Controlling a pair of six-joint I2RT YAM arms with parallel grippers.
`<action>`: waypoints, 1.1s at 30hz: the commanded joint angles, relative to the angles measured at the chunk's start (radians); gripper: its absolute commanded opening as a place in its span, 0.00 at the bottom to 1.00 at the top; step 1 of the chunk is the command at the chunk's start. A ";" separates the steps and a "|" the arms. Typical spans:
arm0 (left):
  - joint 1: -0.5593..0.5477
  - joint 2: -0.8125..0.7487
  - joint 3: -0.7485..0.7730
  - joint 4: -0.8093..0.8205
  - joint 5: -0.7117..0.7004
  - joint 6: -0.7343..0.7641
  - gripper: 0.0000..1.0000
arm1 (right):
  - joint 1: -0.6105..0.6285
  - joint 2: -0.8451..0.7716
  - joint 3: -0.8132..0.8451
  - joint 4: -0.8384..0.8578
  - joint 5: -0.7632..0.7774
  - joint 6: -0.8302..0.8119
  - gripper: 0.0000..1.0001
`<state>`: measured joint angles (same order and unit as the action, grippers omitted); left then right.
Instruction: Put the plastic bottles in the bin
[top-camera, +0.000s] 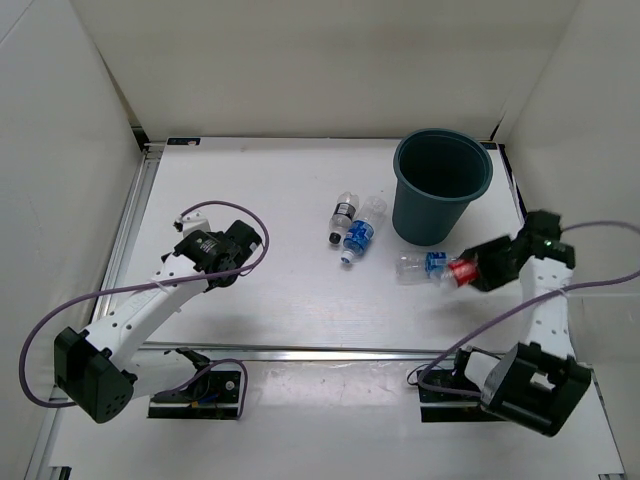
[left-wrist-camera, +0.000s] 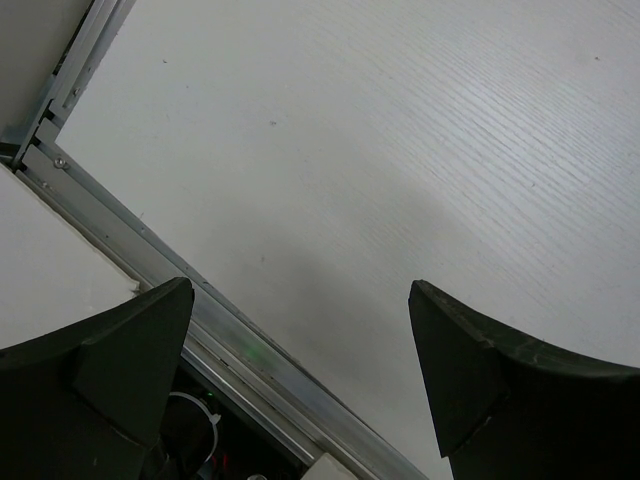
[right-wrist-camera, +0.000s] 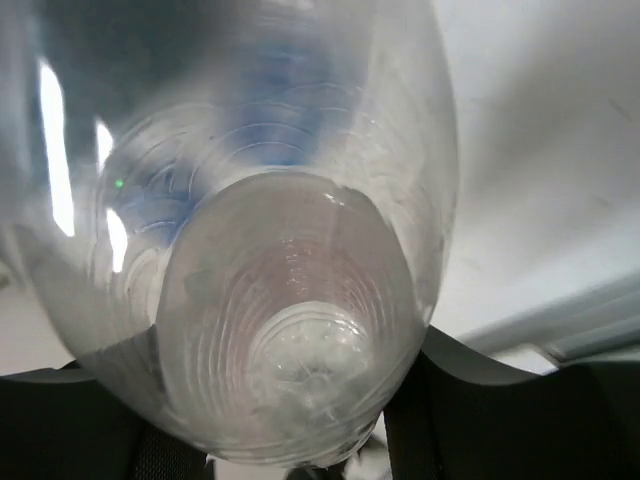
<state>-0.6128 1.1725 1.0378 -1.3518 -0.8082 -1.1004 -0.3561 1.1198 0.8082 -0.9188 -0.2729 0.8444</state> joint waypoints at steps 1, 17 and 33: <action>-0.005 -0.002 -0.004 -0.034 0.000 -0.013 1.00 | -0.003 -0.092 0.294 -0.138 -0.008 -0.008 0.39; -0.005 0.027 0.057 0.022 0.020 0.057 1.00 | 0.167 0.702 1.606 0.024 -0.075 -0.111 0.55; -0.015 0.130 0.086 0.003 0.020 0.005 1.00 | 0.281 0.516 1.349 -0.038 0.311 -0.202 1.00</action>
<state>-0.6228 1.2678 1.0805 -1.3521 -0.7864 -1.0821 -0.0330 1.7935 2.1765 -0.9218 -0.1417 0.6552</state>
